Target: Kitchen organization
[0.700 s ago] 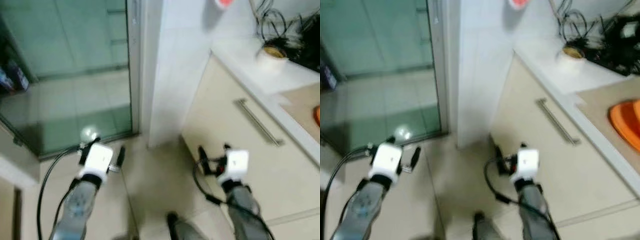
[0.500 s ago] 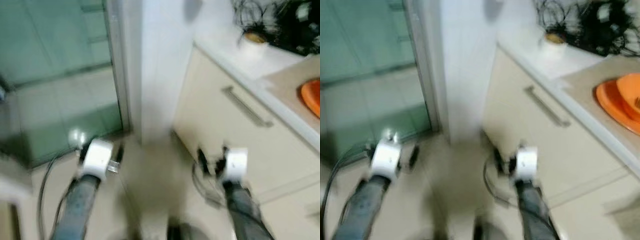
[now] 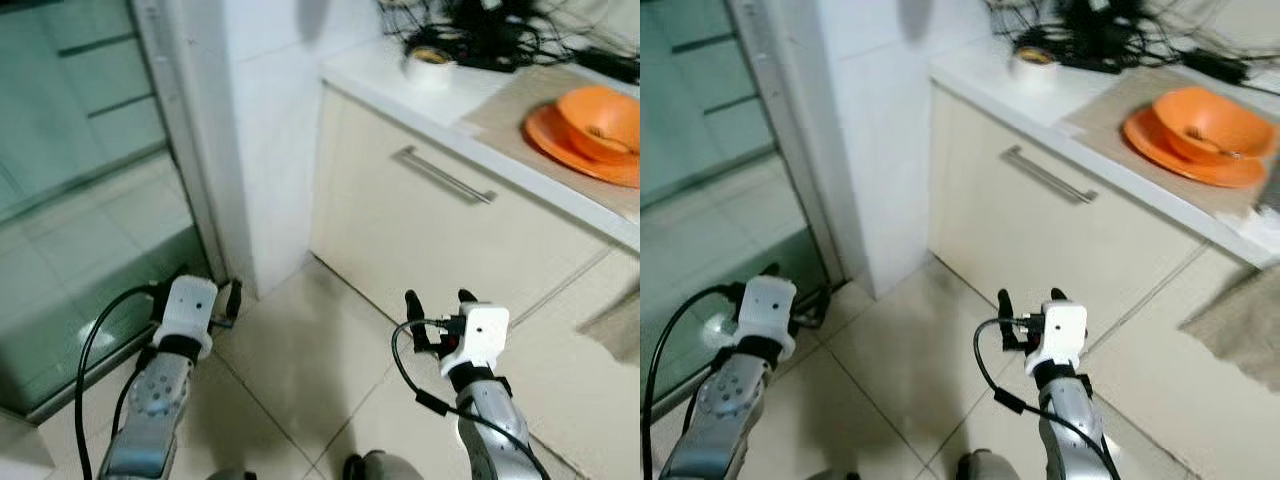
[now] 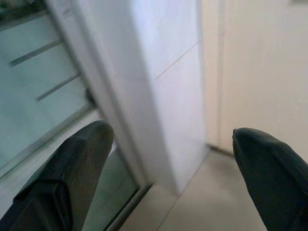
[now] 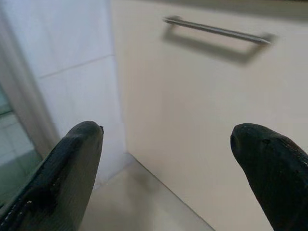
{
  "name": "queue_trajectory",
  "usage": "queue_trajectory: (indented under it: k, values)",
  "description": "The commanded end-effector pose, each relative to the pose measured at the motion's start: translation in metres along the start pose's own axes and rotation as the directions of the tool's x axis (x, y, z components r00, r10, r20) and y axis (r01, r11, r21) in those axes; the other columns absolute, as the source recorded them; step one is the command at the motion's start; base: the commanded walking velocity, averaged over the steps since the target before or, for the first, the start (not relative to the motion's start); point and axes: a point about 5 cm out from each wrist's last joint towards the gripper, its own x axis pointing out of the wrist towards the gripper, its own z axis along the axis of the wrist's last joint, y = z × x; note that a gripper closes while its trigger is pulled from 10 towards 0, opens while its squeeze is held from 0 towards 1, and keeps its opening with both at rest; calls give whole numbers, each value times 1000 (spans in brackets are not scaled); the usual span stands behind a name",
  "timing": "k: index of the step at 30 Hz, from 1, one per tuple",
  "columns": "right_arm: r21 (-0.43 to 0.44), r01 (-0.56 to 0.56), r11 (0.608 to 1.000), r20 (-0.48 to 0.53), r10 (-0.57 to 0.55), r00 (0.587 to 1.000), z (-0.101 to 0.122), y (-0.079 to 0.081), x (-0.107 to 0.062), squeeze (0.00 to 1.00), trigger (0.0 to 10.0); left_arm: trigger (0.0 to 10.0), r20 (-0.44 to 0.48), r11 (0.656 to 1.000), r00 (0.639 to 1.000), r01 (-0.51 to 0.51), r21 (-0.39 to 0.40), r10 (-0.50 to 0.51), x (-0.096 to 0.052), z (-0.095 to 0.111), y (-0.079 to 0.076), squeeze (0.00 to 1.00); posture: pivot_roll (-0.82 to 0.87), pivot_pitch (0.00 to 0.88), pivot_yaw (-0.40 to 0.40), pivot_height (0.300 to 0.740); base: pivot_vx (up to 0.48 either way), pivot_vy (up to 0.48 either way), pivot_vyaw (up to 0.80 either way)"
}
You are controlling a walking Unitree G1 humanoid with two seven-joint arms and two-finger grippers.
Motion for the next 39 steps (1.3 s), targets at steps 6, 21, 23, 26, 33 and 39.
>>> queue_trajectory:
  k: [6,21,23,26,33,39]
  values:
    - [-15,62,998,25,-62,998,6,-14,-5,0,10000,10000,13,999,1000,18,-33,-18,-5,-2,-7,0,-161,129,-56,740,0,-480,-800]
    - [-51,0,999,175,9,985,43,-4,27,0,10000,10000,165,984,986,20,-180,10,-1,29,4,0,-151,140,-69,740,0,0,-213]
    - [-39,-6,999,191,14,981,50,-2,29,0,10000,10000,169,988,985,5,-157,22,3,35,7,0,-154,136,-68,740,0,0,0]
    - [-13,-17,1000,171,19,985,57,0,30,0,10000,10000,57,984,994,-78,-160,88,10,32,14,0,-162,135,-62,740,0,0,0]
    - [12,-19,1000,27,19,999,48,-2,33,0,10000,10000,-6,979,999,-46,-199,46,9,28,11,0,-168,127,-58,740,0,0,0]
    - [-2,14,1000,-17,-14,1000,38,-6,28,0,10000,10000,-44,987,999,-27,-155,21,0,16,12,0,-164,121,-62,740,0,0,0]
